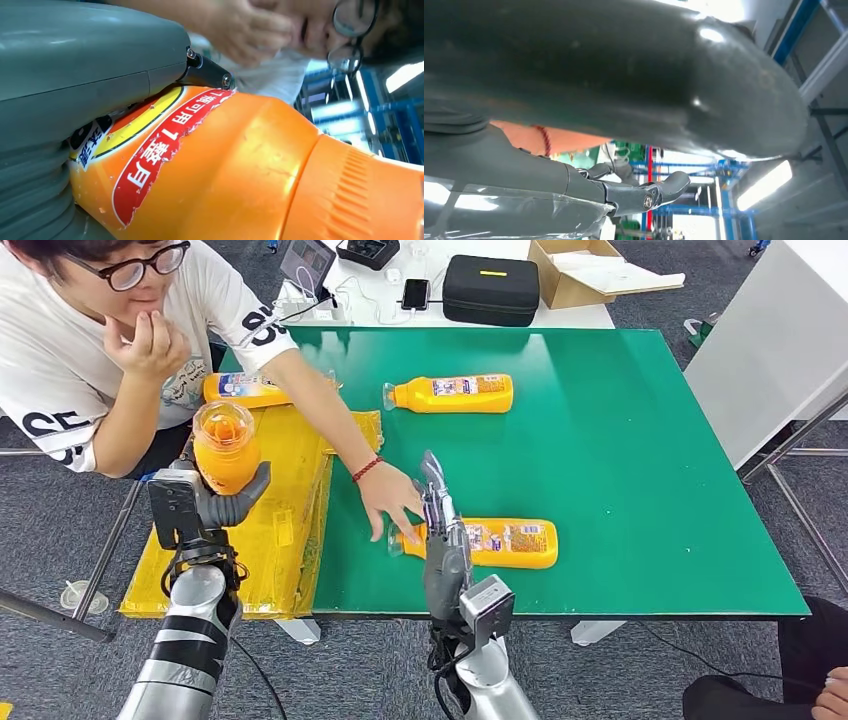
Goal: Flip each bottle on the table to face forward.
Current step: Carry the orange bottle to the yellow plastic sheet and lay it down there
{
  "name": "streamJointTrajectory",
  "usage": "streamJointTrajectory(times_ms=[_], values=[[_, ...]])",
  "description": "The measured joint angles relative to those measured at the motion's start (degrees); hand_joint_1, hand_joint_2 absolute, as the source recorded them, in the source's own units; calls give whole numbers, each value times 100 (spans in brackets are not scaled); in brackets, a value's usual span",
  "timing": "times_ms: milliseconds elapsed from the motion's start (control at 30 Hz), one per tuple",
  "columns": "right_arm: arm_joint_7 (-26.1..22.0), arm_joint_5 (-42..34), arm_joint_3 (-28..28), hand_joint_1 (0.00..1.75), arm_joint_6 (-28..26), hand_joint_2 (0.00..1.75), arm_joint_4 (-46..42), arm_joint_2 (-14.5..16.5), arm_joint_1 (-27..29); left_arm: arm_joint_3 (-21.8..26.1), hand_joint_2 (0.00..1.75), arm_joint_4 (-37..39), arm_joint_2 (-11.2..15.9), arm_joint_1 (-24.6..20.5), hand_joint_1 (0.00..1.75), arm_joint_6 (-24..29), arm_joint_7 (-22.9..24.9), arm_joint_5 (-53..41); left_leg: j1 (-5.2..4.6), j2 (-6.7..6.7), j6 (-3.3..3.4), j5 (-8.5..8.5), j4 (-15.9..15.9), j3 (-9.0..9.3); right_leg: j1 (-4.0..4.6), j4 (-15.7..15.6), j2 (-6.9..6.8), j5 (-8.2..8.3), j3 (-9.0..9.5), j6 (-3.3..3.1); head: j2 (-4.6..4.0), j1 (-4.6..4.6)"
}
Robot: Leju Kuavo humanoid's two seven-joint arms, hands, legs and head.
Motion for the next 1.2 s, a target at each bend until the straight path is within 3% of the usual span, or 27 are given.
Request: streamJointTrajectory(times_ms=[100,333,400,467,533,600,633,900,1200], values=[[0,-47,9,0,-70,0,-43,-10,10,-1,175,-2,7,-7,175,339,0,-222,0,0,0,0,0,0,0,0,0,0,0,0,-1,1],[0,-59,16,0,-88,0,-56,-18,10,-8,175,4,21,-20,175,546,0,-413,0,1,0,0,0,0,0,0,0,0,-1,0,1,1],[0,-116,49,0,-97,0,-67,-42,3,-62,175,167,126,-156,175,1243,152,-1700,0,-2,0,1,0,0,0,0,-1,0,0,0,0,1],[0,-226,101,0,8,0,-60,-79,-40,-158,175,833,400,-527,175,1698,485,-3950,0,-2,0,2,0,2,0,0,0,1,2,-1,-1,2],[0,-330,129,0,230,0,-9,-117,-118,-451,175,1957,850,-961,175,1078,691,-5410,0,4,-2,5,0,4,0,2,4,3,0,-2,-1,1],[0,-369,133,0,363,0,52,-137,-162,-744,175,2696,1171,-1167,175,418,740,-5745,1,7,-3,6,0,5,1,4,10,3,-2,-2,-1,0],[0,-369,133,0,375,0,69,-137,-165,-789,175,2806,1220,-1185,175,334,760,-5755,1,6,-3,6,0,4,1,4,12,3,-2,-3,-1,-1],[20,-368,141,0,467,0,263,-133,-235,-1014,175,3362,1395,-1300,175,-262,804,-5734,1,2,-4,5,0,-1,0,3,11,1,-2,-3,1,3],[28,-366,145,0,477,0,397,-132,-290,-1098,175,3552,1431,-1363,175,-391,776,-5654,3,2,-4,6,0,0,2,3,11,2,-2,-3,-1,1]])
